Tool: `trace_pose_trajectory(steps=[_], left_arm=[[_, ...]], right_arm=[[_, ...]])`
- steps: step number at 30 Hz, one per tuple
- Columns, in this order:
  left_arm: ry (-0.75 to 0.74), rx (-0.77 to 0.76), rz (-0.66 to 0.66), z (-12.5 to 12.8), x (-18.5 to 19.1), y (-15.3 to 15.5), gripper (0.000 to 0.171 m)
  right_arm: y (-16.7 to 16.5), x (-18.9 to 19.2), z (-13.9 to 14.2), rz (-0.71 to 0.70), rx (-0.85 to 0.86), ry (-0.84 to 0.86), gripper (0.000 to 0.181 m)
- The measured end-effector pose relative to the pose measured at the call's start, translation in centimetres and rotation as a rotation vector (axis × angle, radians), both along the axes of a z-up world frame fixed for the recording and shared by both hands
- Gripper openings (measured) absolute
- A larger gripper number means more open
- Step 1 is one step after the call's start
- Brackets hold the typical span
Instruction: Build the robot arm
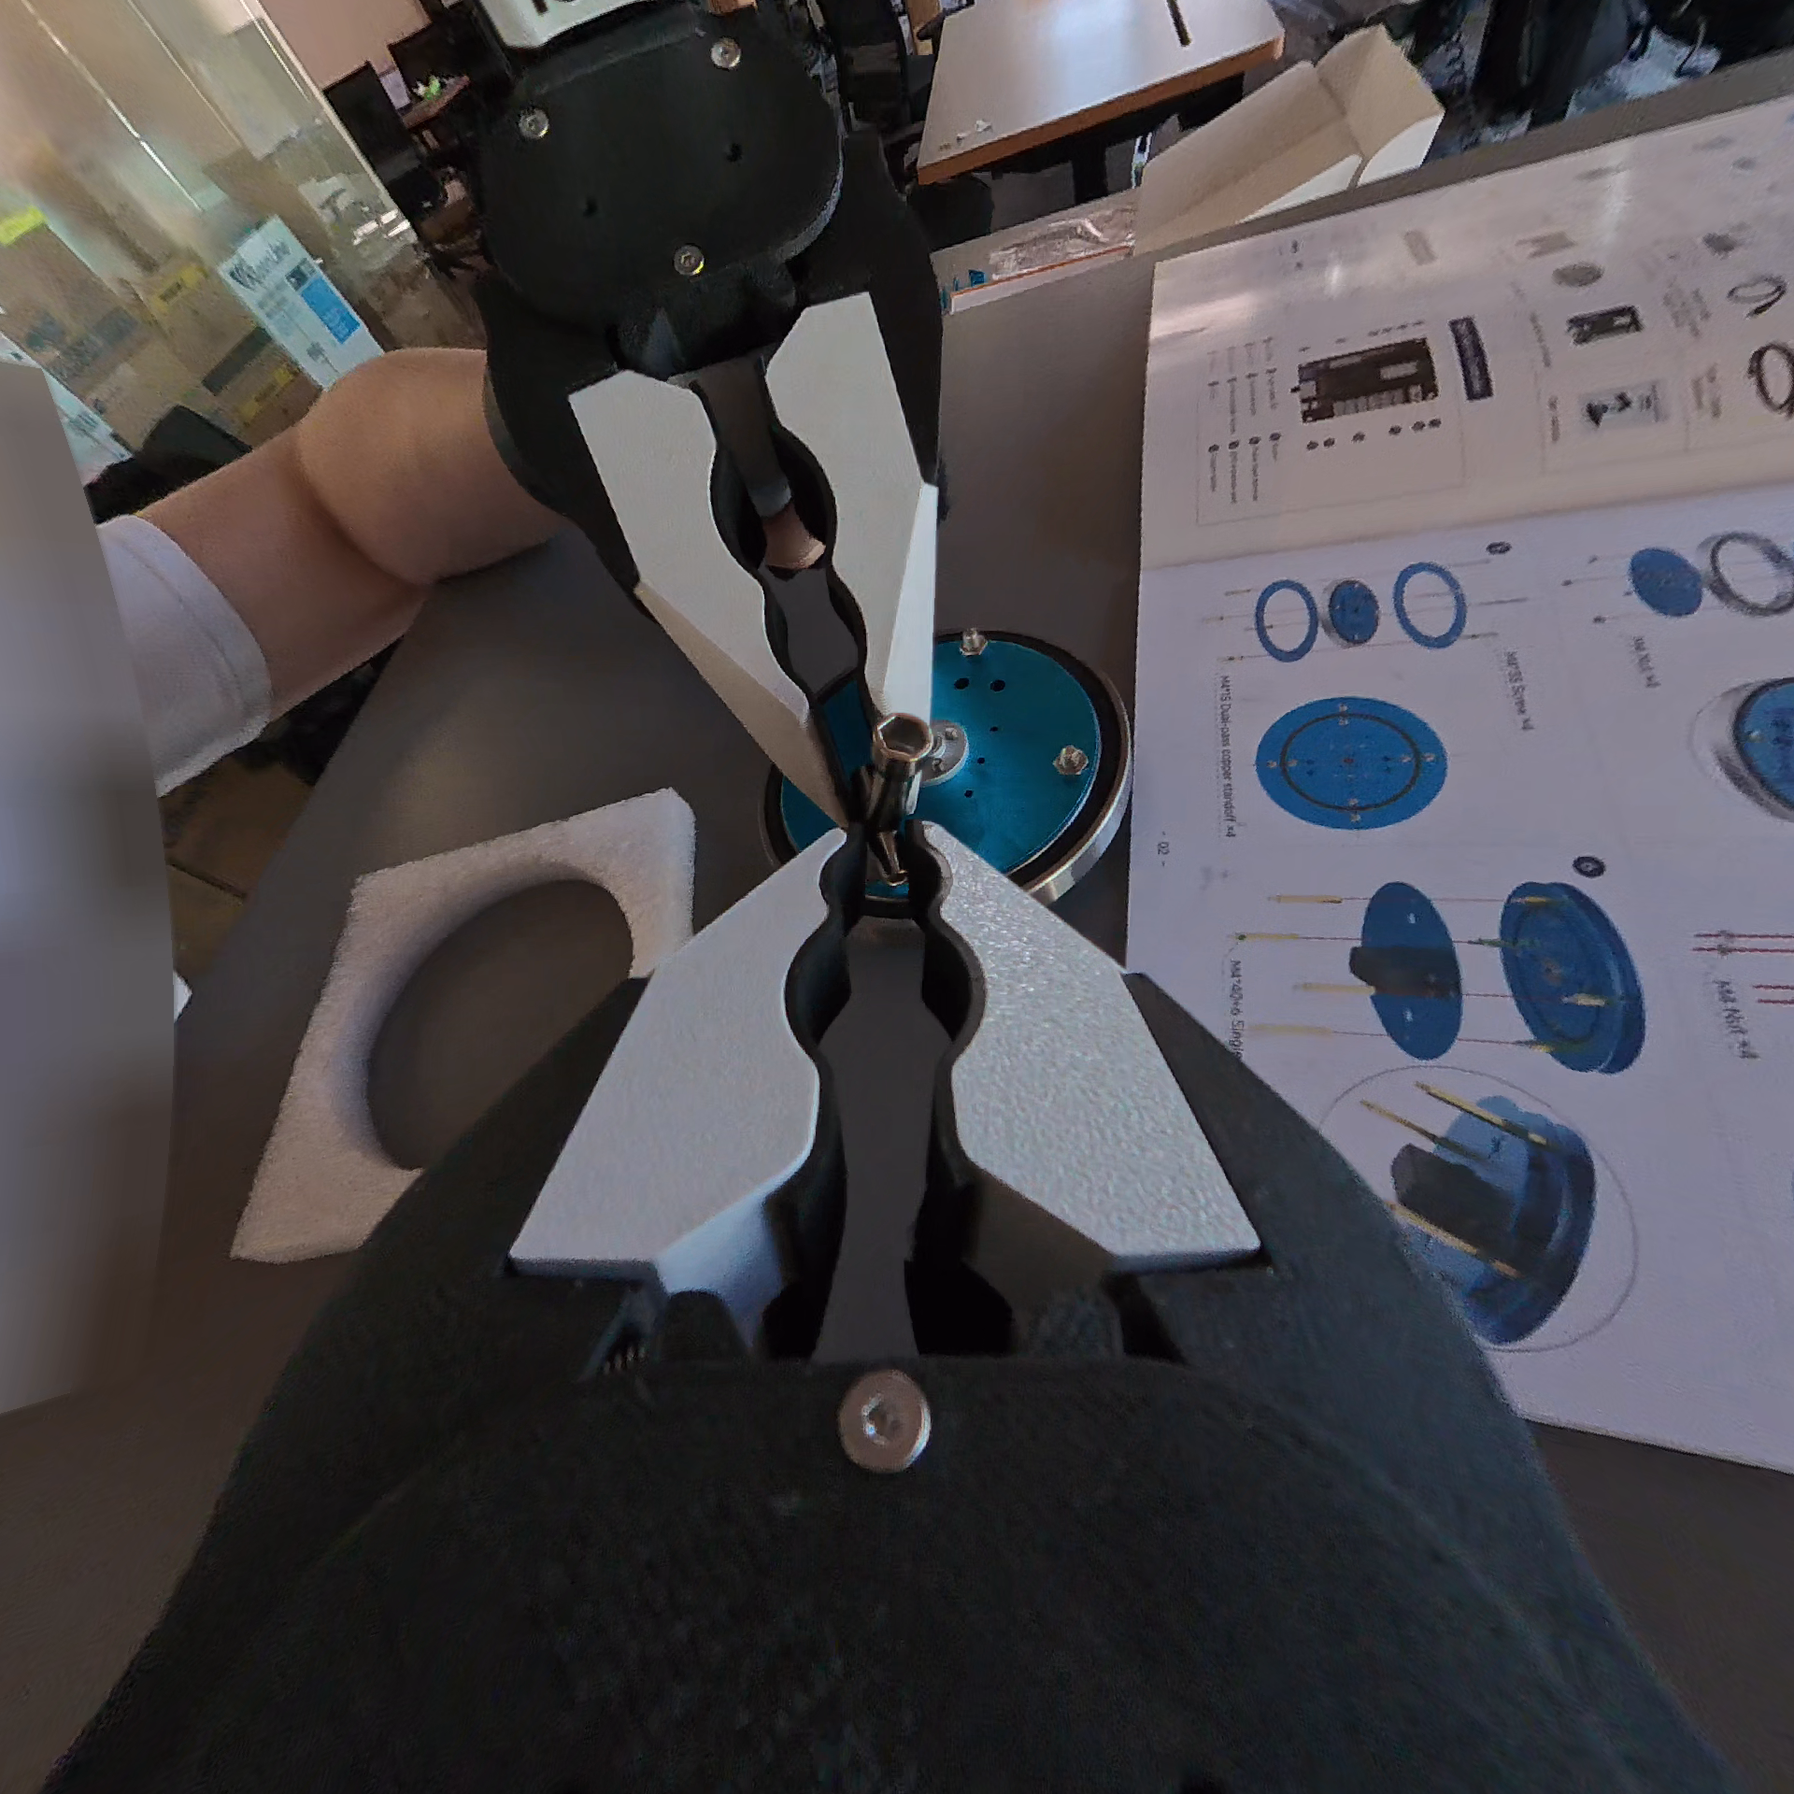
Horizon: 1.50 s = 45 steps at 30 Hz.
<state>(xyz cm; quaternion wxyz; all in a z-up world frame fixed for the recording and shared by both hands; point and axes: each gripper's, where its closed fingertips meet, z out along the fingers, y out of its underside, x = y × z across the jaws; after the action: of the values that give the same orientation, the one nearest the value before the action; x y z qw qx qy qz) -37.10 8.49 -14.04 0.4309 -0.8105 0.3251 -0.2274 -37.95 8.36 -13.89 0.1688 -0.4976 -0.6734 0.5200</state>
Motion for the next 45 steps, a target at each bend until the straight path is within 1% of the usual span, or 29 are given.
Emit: trace_pose_trajectory(steps=[7, 10, 15, 21, 26, 32, 36, 41, 45], left_arm=[[-0.048, -0.041, 0.015, 0.34, -0.24, -0.04, 0.007], [-0.122, -0.093, 0.030, 0.65, -0.35, 0.09, 0.007], [-0.251, -0.198, 0.043, 0.83, -0.23, 0.21, 0.006], [-0.235, -0.218, 0.033, 0.33, -0.04, 0.13, 0.006], [-0.242, -0.210, 0.024, 0.56, -0.04, 0.10, 0.006], [-0.190, -0.168, 0.022, 0.35, 0.03, 0.11, 0.006], [-0.097, -0.069, 0.005, 0.44, 0.12, -0.02, 0.006], [0.062, 0.063, -0.020, 0.24, 0.41, -0.43, 0.007], [0.101, 0.097, -0.019, 0.20, 0.33, -0.38, 0.006]], right_arm=[[0.00, -0.28, 0.33, -0.028, -0.059, -0.043, 0.007], [0.15, -0.44, 0.62, -0.051, -0.114, -0.061, 0.007], [0.31, -0.38, 0.79, -0.062, -0.136, -0.082, 0.007], [0.26, -0.23, 0.33, -0.054, -0.119, -0.112, 0.006], [0.23, -0.26, 0.61, -0.053, -0.122, -0.101, 0.006], [0.22, -0.24, 0.49, -0.049, -0.082, -0.091, 0.006], [0.02, -0.16, 0.69, -0.030, -0.046, -0.060, 0.006], [-0.53, 0.17, 0.59, 0.018, 0.050, -0.020, 0.006], [-0.54, 0.08, 0.59, 0.025, 0.125, 0.020, 0.006]])
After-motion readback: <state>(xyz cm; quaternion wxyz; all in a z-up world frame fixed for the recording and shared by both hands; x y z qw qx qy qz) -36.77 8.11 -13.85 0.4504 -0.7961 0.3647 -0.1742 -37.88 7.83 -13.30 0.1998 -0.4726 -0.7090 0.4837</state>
